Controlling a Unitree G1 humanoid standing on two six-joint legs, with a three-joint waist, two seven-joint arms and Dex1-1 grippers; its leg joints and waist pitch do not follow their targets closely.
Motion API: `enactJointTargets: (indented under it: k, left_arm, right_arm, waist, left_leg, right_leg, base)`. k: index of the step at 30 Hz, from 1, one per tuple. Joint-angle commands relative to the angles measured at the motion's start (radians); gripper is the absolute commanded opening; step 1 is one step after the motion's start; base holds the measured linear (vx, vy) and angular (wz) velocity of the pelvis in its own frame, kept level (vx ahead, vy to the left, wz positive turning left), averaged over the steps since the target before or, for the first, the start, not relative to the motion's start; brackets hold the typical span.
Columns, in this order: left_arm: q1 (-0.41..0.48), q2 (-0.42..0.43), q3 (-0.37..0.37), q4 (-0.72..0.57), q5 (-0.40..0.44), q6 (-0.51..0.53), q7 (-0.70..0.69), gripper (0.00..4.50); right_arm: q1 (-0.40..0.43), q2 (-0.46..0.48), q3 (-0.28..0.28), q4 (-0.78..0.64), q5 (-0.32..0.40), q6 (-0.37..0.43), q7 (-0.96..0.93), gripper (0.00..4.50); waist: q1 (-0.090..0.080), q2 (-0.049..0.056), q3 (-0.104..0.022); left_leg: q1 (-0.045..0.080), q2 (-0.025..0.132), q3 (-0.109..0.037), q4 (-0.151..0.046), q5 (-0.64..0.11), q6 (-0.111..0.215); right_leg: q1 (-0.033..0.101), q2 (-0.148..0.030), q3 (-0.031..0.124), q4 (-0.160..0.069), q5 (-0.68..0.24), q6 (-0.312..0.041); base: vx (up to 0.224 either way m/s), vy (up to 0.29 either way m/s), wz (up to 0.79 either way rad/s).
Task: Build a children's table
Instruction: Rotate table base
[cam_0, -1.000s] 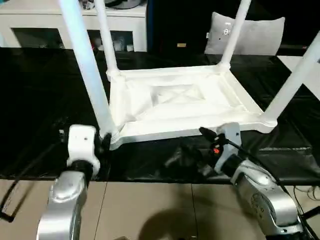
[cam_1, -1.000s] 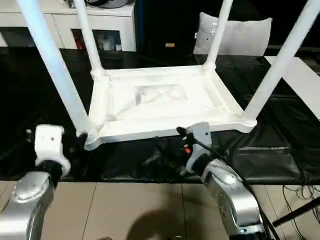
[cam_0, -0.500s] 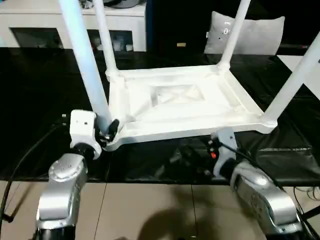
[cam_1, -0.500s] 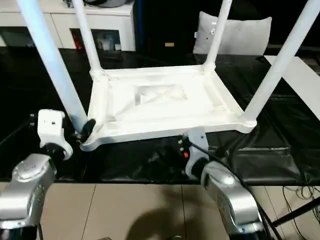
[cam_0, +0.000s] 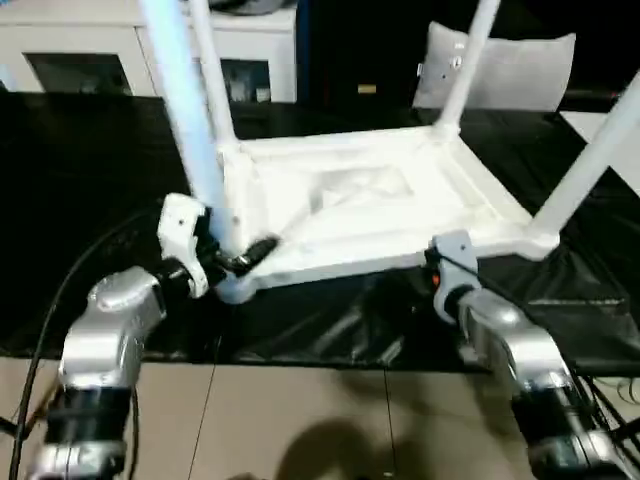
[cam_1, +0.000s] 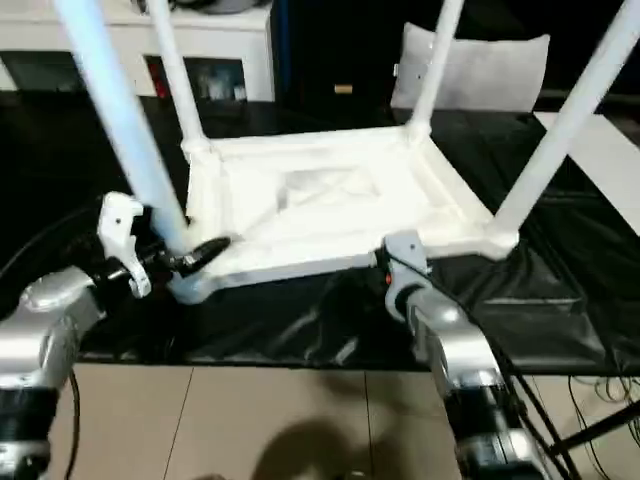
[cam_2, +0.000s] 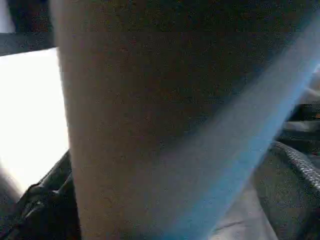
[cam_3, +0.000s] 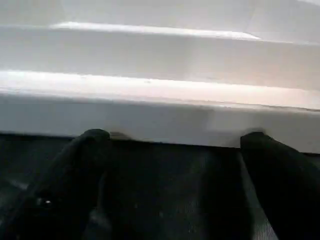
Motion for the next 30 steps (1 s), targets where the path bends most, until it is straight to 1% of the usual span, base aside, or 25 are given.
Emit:
enactJointTargets:
  k: [1, 2, 3, 4, 5, 6, 7, 8, 9, 11, 12, 15, 16, 18, 19, 20, 24, 25, 26, 27, 30]
  left_arm:
    - [-0.016, 0.006, -0.059, -0.044, -0.070, 0.056, -0.102, 4.46]
    - [-0.013, 0.010, -0.071, -0.059, -0.085, 0.069, -0.127, 4.46]
    - [0.000, 0.017, -0.100, -0.101, -0.115, 0.104, -0.172, 4.46]
    - [0.002, 0.018, -0.103, -0.104, -0.117, 0.107, -0.177, 4.46]
    - [0.010, 0.020, -0.118, -0.125, -0.127, 0.120, -0.191, 4.46]
    - [0.017, 0.022, -0.137, -0.145, -0.137, 0.132, -0.212, 4.46]
    - [0.029, 0.024, -0.162, -0.174, -0.147, 0.149, -0.228, 4.46]
    - [0.036, 0.023, -0.178, -0.189, -0.148, 0.154, -0.234, 4.46]
    - [0.043, 0.025, -0.193, -0.203, -0.149, 0.156, -0.240, 4.46]
    - [0.057, 0.020, -0.219, -0.230, -0.155, 0.167, -0.246, 4.46]
    - [0.067, 0.009, -0.244, -0.254, -0.162, 0.177, -0.247, 4.46]
    - [0.072, -0.013, -0.271, -0.286, -0.177, 0.200, -0.239, 4.46]
    - [0.069, -0.037, -0.293, -0.296, -0.179, 0.202, -0.230, 4.46]
    - [0.069, -0.043, -0.301, -0.302, -0.181, 0.206, -0.228, 4.46]
    - [0.065, -0.060, -0.320, -0.302, -0.170, 0.195, -0.218, 4.46]
    - [0.065, -0.064, -0.325, -0.302, -0.167, 0.193, -0.214, 4.46]
    - [0.044, -0.087, -0.352, -0.272, -0.131, 0.155, -0.196, 4.46]
    - [0.038, -0.095, -0.355, -0.268, -0.132, 0.156, -0.193, 4.46]
    - [0.038, -0.095, -0.355, -0.268, -0.132, 0.156, -0.193, 4.46]
    - [0.027, -0.110, -0.362, -0.264, -0.130, 0.154, -0.190, 4.46]
    - [0.008, -0.140, -0.365, -0.233, -0.108, 0.126, -0.157, 4.46]
  right_arm:
    - [-0.043, 0.019, -0.011, 0.061, -0.008, -0.040, -0.005, 4.50]
    - [-0.053, 0.024, -0.012, 0.077, -0.010, -0.048, -0.004, 4.50]
    - [-0.070, 0.036, -0.009, 0.098, -0.011, -0.071, 0.003, 4.50]
    - [-0.071, 0.037, -0.009, 0.100, -0.011, -0.074, 0.004, 4.50]
    - [-0.077, 0.044, -0.008, 0.105, -0.010, -0.079, 0.007, 4.50]
    - [-0.087, 0.050, -0.004, 0.122, -0.012, -0.090, 0.016, 4.50]
    - [-0.095, 0.057, 0.004, 0.135, -0.019, -0.105, 0.023, 4.50]
    - [-0.098, 0.061, 0.009, 0.141, -0.022, -0.111, 0.026, 4.50]
    - [-0.101, 0.065, 0.013, 0.148, -0.026, -0.120, 0.029, 4.50]
    - [-0.103, 0.074, 0.025, 0.151, -0.031, -0.130, 0.039, 4.50]
    - [-0.105, 0.082, 0.037, 0.155, -0.037, -0.140, 0.052, 4.50]
    - [-0.112, 0.096, 0.042, 0.176, -0.048, -0.161, 0.062, 4.50]
    - [-0.114, 0.101, 0.047, 0.184, -0.055, -0.169, 0.066, 4.50]
    - [-0.116, 0.104, 0.047, 0.189, -0.060, -0.174, 0.069, 4.50]
    - [-0.118, 0.108, 0.050, 0.195, -0.069, -0.182, 0.073, 4.50]
    - [-0.119, 0.108, 0.051, 0.196, -0.071, -0.183, 0.075, 4.50]
    - [-0.121, 0.111, 0.055, 0.200, -0.077, -0.197, 0.088, 4.50]
    - [-0.121, 0.115, 0.058, 0.200, -0.077, -0.211, 0.105, 4.50]
    - [-0.121, 0.115, 0.058, 0.200, -0.077, -0.211, 0.105, 4.50]
    - [-0.118, 0.123, 0.064, 0.193, -0.077, -0.222, 0.129, 4.50]
    - [-0.118, 0.131, 0.068, 0.198, -0.093, -0.232, 0.121, 4.50]
  waist:
    - [0.001, 0.009, -0.070]
    - [0.000, 0.007, -0.069]
    - [0.000, 0.007, -0.070]
    - [-0.003, 0.005, -0.067]
    - [-0.003, 0.005, -0.068]
    - [-0.005, 0.004, -0.070]
    - [-0.008, 0.002, -0.068]
    - [-0.012, 0.002, -0.069]
    - [-0.014, 0.001, -0.068]
    - [-0.021, 0.001, -0.069]
    - [-0.024, 0.000, -0.067]
    - [-0.026, -0.003, -0.066]
    - [-0.028, -0.002, -0.066]
    - [-0.028, -0.003, -0.065]
    - [-0.028, -0.002, -0.066]
    - [-0.029, -0.002, -0.067]
    - [-0.027, -0.004, -0.067]
    - [-0.027, -0.004, -0.067]
    - [-0.027, -0.001, -0.066]
    - [-0.028, -0.001, -0.067]
    - [-0.027, -0.003, -0.067]
  left_leg:
    - [0.021, 0.087, -0.048, -0.081, -0.190, -0.019]
    - [0.021, 0.087, -0.047, -0.080, -0.190, -0.019]
    - [0.022, 0.088, -0.047, -0.080, -0.189, -0.019]
    - [0.018, 0.089, -0.047, -0.082, -0.192, -0.017]
    - [0.019, 0.088, -0.047, -0.081, -0.189, -0.015]
    - [0.017, 0.089, -0.047, -0.080, -0.179, -0.011]
    - [0.015, 0.087, -0.046, -0.080, -0.177, -0.006]
    - [0.013, 0.089, -0.047, -0.079, -0.175, -0.005]
    - [0.013, 0.087, -0.046, -0.078, -0.177, -0.002]
    - [0.012, 0.087, -0.047, -0.076, -0.177, 0.000]
    - [0.012, 0.086, -0.046, -0.076, -0.180, 0.005]
    - [0.013, 0.085, -0.044, -0.074, -0.185, 0.010]
    - [0.012, 0.086, -0.045, -0.075, -0.183, 0.010]
    - [0.014, 0.086, -0.044, -0.074, -0.190, 0.008]
    - [0.011, 0.087, -0.046, -0.075, -0.186, 0.010]
    - [0.014, 0.088, -0.046, -0.075, -0.185, 0.009]
    - [0.012, 0.085, -0.044, -0.075, -0.185, 0.016]
    - [0.013, 0.086, -0.044, -0.074, -0.187, 0.015]
    - [0.013, 0.085, -0.044, -0.074, -0.190, 0.014]
    - [0.013, 0.086, -0.045, -0.075, -0.191, 0.013]
    - [0.012, 0.086, -0.045, -0.074, -0.188, 0.016]
  right_leg:
    - [0.040, -0.120, 0.082, -0.060, -0.255, -0.192]
    - [0.039, -0.119, 0.083, -0.062, -0.257, -0.195]
    - [0.040, -0.120, 0.083, -0.060, -0.257, -0.196]
    - [0.042, -0.118, 0.083, -0.061, -0.268, -0.194]
    - [0.042, -0.117, 0.083, -0.061, -0.269, -0.193]
    - [0.044, -0.119, 0.084, -0.057, -0.259, -0.198]
    - [0.044, -0.117, 0.084, -0.060, -0.263, -0.196]
    - [0.046, -0.119, 0.084, -0.057, -0.266, -0.200]
    - [0.045, -0.118, 0.083, -0.061, -0.278, -0.197]
    - [0.047, -0.118, 0.083, -0.060, -0.289, -0.196]
    - [0.045, -0.116, 0.082, -0.063, -0.306, -0.190]
    - [0.043, -0.114, 0.082, -0.068, -0.335, -0.183]
    - [0.043, -0.113, 0.081, -0.066, -0.336, -0.182]
    - [0.041, -0.112, 0.081, -0.069, -0.342, -0.179]
    - [0.043, -0.113, 0.082, -0.068, -0.338, -0.179]
    - [0.042, -0.111, 0.082, -0.066, -0.328, -0.179]
    - [0.043, -0.111, 0.082, -0.068, -0.326, -0.178]
    - [0.043, -0.112, 0.082, -0.068, -0.330, -0.176]
    - [0.043, -0.112, 0.082, -0.068, -0.336, -0.175]
    - [0.043, -0.111, 0.081, -0.070, -0.334, -0.174]
    - [0.044, -0.111, 0.082, -0.070, -0.331, -0.174]
  base:
    - [0.000, 0.000, 0.00]
    - [0.000, 0.000, 0.00]
    - [0.000, 0.000, 0.00]
    - [0.000, 0.000, 0.00]
    - [0.000, 0.000, 0.00]
    - [0.000, 0.000, 0.00]
    - [0.000, 0.000, 0.00]
    - [0.000, 0.000, 0.00]
    - [0.000, 0.000, 0.00]
    - [0.000, 0.000, 0.00]
    - [0.000, 0.000, 0.00]
    - [0.000, 0.000, 0.00]
    - [0.000, 0.000, 0.00]
    - [0.000, 0.000, 0.00]
    - [0.000, 0.000, 0.00]
    - [0.000, 0.000, 0.00]
    - [0.000, 0.000, 0.00]
    - [0.000, 0.000, 0.00]
    - [0.000, 0.000, 0.00]
    - [0.000, 0.000, 0.00]
    - [0.000, 0.000, 0.00]
